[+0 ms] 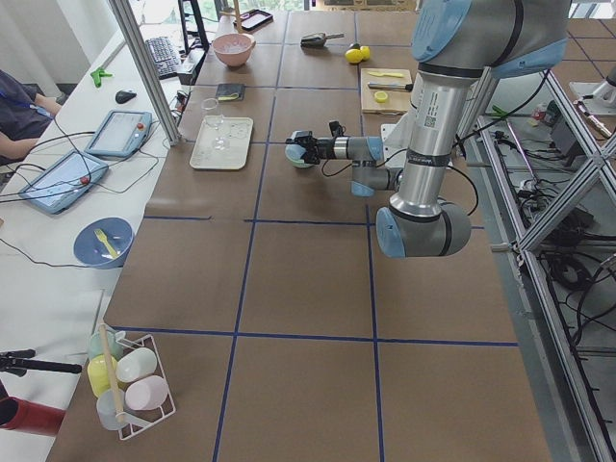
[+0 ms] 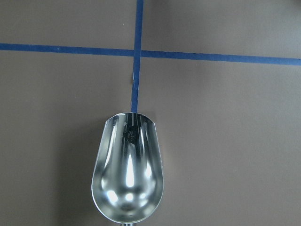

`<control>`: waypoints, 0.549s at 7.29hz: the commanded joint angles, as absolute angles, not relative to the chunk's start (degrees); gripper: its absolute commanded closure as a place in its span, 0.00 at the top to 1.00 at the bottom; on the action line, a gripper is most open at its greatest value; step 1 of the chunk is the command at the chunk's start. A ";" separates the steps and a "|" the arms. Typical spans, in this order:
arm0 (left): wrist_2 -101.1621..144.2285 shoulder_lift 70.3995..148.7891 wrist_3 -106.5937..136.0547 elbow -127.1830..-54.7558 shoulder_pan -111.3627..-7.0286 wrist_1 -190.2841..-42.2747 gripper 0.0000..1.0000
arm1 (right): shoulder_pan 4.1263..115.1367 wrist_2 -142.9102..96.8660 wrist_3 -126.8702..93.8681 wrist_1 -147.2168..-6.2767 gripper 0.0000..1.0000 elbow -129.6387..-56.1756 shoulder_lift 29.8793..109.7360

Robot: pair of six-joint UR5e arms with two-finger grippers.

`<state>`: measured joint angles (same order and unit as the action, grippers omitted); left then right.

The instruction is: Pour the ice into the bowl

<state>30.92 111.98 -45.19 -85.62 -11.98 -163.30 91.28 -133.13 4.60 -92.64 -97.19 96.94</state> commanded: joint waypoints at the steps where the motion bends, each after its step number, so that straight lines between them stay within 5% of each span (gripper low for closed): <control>1: 29.01 112.15 -52.00 -84.90 -11.69 -163.39 0.00 | 91.32 -133.15 4.57 -92.64 1.00 -97.12 96.94; 4: 27.86 113.37 -66.39 -84.81 -11.69 -163.30 0.00 | 91.32 -133.15 4.66 -92.64 1.00 -97.03 96.94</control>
<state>28.09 112.59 -59.80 -84.85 -11.69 -163.31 91.32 -133.17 4.63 -92.64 -97.10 96.95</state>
